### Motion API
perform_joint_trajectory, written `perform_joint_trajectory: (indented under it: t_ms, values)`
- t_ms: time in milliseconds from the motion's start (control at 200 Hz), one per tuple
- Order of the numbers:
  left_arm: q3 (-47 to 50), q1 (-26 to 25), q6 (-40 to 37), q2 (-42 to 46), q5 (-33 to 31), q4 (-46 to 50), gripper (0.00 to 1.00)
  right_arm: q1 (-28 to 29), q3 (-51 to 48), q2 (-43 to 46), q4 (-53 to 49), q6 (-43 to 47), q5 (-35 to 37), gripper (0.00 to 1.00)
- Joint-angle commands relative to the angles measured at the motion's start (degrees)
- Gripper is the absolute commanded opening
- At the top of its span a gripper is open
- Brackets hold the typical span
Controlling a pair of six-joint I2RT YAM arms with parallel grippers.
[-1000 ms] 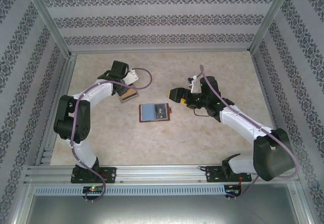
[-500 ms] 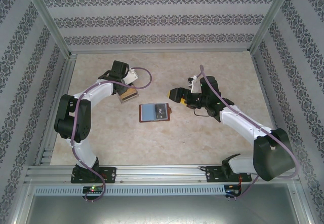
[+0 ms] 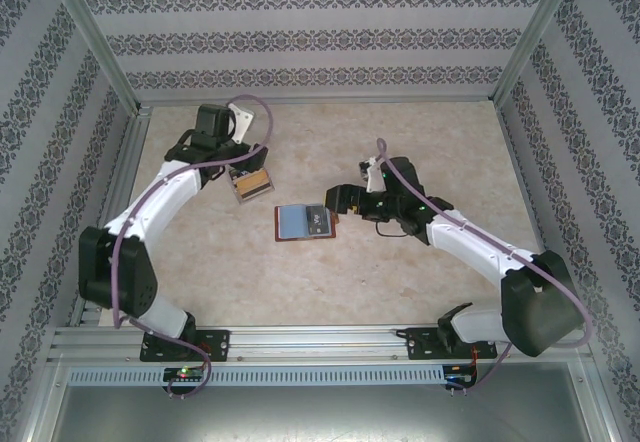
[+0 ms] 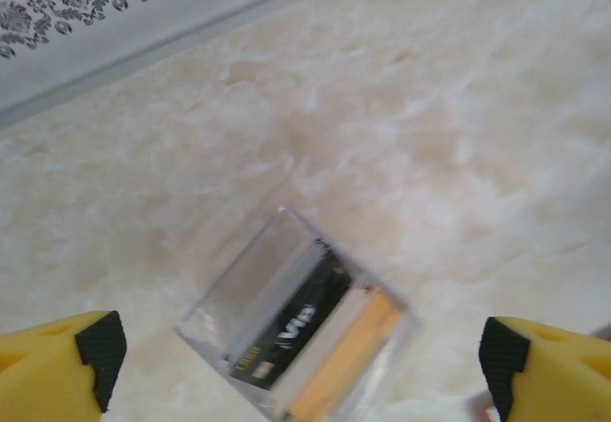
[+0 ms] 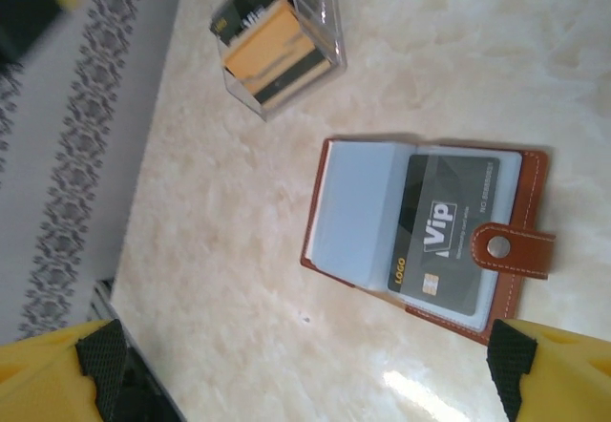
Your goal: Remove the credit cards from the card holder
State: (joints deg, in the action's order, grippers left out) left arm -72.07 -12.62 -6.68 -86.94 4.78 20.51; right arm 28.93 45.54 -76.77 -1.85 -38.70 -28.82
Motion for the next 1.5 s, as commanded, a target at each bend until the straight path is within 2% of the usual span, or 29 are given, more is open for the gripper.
perform_joint_trajectory:
  t_ms: [0, 105, 175, 275, 420, 485, 595, 724, 864, 1249, 1364, 1494]
  values:
    - [3.94, 0.65, 19.20, 3.87, 6.78, 0.50, 1.00, 2.89, 2.07, -2.71, -2.49, 3.45, 5.16, 0.98]
    - [5.88, 0.82, 30.53, 5.20, 11.37, 1.27, 0.99, 5.44, 2.39, -5.25, -2.13, 4.38, 7.29, 0.98]
    - [7.91, 0.80, 36.94, 5.26, 15.32, 0.48, 0.99, 6.72, 2.87, -7.47, -1.89, 5.00, 7.87, 0.91]
    - [12.66, 0.79, 44.62, 5.36, 21.45, -4.01, 0.99, 7.90, 3.65, -10.55, -1.77, 5.45, 9.16, 0.72]
    - [21.33, 0.33, 53.55, 6.83, 24.96, -12.97, 0.98, 8.89, 5.23, -14.67, -2.52, 6.20, 12.11, 0.40]
    - [23.83, -0.20, 55.91, 7.35, 25.47, -14.74, 0.94, 8.97, 5.96, -16.34, -3.09, 6.41, 13.49, 0.33]
    - [25.30, -1.58, 58.82, 6.93, 24.20, -12.75, 0.86, 9.06, 7.40, -19.02, -4.55, 6.57, 15.80, 0.27]
    - [27.05, -4.14, 61.69, 4.74, 24.56, -15.90, 0.80, 8.97, 9.24, -21.28, -6.37, 7.22, 18.24, 0.12]
    - [26.86, -7.81, 63.42, 2.01, 23.28, -17.98, 0.74, 8.71, 11.17, -23.13, -8.37, 7.70, 20.45, 0.06]
    - [22.21, -13.16, 64.24, -6.22, 23.99, -20.35, 0.56, 7.53, 12.88, -26.49, -9.26, 8.42, 20.84, 0.02]
    - [20.84, -14.25, 64.64, -8.86, 24.84, -21.26, 0.46, 7.48, 12.97, -28.09, -8.93, 8.03, 20.52, 0.01]
    - [19.89, -15.28, 64.95, -10.89, 24.84, -21.58, 0.45, 7.82, 12.43, -28.69, -8.23, 7.26, 19.49, 0.01]
